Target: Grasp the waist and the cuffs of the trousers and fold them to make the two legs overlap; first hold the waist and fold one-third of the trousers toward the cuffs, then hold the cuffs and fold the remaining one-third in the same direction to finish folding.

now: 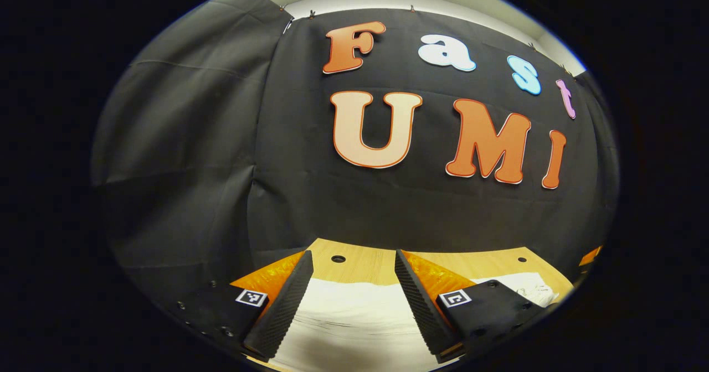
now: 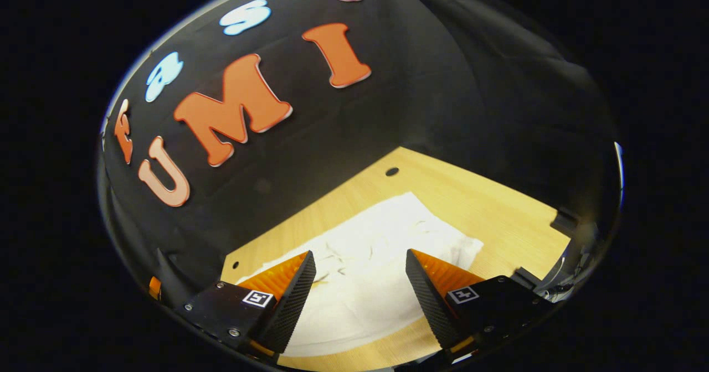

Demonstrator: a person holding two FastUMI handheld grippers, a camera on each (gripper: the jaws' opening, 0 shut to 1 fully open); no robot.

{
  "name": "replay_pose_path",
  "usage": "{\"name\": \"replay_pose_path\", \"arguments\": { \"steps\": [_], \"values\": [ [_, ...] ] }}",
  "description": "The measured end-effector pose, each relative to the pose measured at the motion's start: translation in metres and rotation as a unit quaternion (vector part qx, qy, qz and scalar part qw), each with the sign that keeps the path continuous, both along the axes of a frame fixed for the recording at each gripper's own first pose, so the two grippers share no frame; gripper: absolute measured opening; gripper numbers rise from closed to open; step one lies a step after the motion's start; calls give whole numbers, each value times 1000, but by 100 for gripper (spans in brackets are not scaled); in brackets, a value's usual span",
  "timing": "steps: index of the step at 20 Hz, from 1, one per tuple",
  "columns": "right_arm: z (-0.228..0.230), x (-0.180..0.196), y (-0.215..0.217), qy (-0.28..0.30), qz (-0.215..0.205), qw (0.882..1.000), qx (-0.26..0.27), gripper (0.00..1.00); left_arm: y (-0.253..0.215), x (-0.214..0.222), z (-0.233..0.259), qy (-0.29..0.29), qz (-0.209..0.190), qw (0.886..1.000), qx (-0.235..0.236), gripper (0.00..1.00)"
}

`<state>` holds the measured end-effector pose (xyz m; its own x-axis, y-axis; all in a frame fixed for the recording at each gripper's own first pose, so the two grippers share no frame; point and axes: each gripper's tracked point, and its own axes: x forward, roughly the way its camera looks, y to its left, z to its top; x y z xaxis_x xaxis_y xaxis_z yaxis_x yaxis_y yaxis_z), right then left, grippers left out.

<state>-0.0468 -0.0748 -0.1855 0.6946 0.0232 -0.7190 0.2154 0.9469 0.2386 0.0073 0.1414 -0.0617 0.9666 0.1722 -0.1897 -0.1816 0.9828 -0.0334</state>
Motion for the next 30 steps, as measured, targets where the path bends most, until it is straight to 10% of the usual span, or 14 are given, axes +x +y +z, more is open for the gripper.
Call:
{"name": "replay_pose_path", "arguments": {
  "steps": [11,26,30],
  "values": [
    [-121,-41,-45,160,-127,973,103,99,34,0,-18,27,27,999,15,97],
    [-175,-11,-39,227,-142,958,106,99,72,-25,-42,60,97,993,-12,97],
    [-185,-9,-39,241,-143,954,108,65,75,-32,-50,69,106,991,-32,97]
  ]
}}
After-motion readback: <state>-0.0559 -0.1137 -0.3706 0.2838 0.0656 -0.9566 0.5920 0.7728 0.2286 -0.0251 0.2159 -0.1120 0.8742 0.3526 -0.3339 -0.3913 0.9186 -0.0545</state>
